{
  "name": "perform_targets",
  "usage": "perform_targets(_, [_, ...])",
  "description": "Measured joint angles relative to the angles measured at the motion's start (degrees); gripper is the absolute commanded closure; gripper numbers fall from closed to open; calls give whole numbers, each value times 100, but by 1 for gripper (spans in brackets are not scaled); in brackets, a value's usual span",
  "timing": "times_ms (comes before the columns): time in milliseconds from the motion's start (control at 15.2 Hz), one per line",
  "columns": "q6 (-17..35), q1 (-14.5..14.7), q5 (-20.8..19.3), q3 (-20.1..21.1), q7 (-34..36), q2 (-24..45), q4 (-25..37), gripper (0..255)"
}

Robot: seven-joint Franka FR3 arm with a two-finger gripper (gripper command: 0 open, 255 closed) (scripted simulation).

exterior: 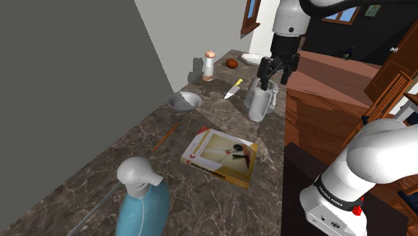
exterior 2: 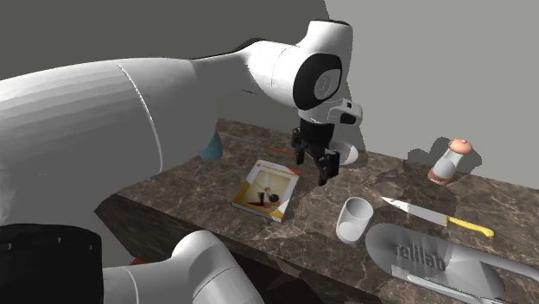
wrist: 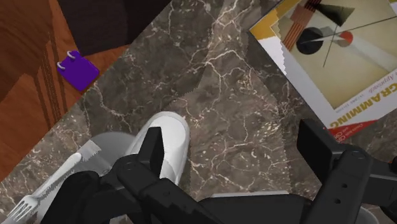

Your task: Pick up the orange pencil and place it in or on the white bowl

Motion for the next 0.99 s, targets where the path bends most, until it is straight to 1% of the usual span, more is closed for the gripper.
perform_targets(264, [266,-8,314,659,1099,468,136,0])
perform_targets(528, [509,-68,503,1290,2205,1077,436,0])
perform_targets(726, [701,-153,528,1720,3018,1586,695,0])
perform_targets(990, [926,-302,335,2265,4170,2522,1268,0])
